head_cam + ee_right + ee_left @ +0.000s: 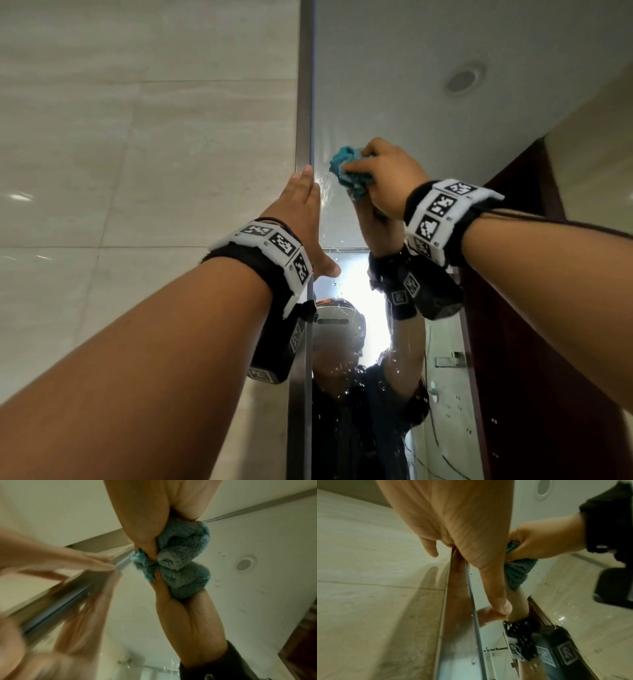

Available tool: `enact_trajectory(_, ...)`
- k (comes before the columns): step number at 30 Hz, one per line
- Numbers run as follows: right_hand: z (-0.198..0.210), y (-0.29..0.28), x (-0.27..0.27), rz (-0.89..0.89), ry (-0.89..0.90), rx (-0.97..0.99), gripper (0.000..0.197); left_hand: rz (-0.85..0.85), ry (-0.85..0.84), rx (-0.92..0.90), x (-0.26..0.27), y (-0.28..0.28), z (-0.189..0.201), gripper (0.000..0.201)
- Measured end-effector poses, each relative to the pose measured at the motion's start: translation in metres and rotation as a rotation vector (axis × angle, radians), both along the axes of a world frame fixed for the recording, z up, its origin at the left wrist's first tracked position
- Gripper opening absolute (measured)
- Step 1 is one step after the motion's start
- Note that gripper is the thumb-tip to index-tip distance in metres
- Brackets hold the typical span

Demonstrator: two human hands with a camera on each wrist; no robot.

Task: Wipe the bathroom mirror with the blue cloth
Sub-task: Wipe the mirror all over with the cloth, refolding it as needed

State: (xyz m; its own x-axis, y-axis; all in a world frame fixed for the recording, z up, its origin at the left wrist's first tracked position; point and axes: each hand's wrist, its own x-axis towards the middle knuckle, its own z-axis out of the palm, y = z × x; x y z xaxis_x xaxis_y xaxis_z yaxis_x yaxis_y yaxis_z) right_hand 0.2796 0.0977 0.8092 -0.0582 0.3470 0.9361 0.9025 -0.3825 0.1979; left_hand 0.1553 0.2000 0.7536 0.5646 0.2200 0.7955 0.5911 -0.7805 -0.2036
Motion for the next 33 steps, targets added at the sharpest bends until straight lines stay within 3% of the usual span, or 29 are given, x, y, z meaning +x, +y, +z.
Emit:
enact_trajectory(3, -0.007, 0.005, -0.006, 0.001, 0.005, 0.007, 0.036, -0.018, -0.007, -0.009, 0.001, 0.002, 0.000, 0.134)
enact_trajectory(7, -0.052, 0.009, -0.004, 0.026, -0.124, -0.083, 0.033, -0.029, -0.015, -0.002, 0.002, 0.004, 0.000, 0.134)
enact_trajectory(10, -0.064, 0.006, -0.001, -0.006, -0.197, -0.113, 0.035, -0.028, -0.020, -0.004, 0.002, 0.004, 0.000, 0.133)
enact_trajectory(13, -0.049, 0.005, 0.000, -0.022, -0.195, -0.130, 0.035, -0.020, -0.020, 0.000, 0.001, 0.002, -0.001, 0.132)
enact_trajectory(17, -0.003, 0.002, 0.007, 0.059, -0.011, 0.018, 0.034, -0.031, -0.025, -0.002, 0.002, 0.003, -0.002, 0.133)
enact_trajectory(20, 0.014, 0.004, 0.009, -0.041, -0.006, 0.039, 0.035, -0.036, -0.027, -0.012, 0.003, 0.006, -0.002, 0.133)
enact_trajectory(28, -0.067, 0.010, 0.000, 0.003, -0.173, -0.110, 0.038, -0.042, -0.014, 0.001, 0.003, 0.008, 0.000, 0.132)
enact_trajectory(33, -0.066, 0.011, 0.005, 0.004, -0.234, -0.159, 0.035, -0.034, -0.009, -0.009, 0.002, 0.004, -0.001, 0.131)
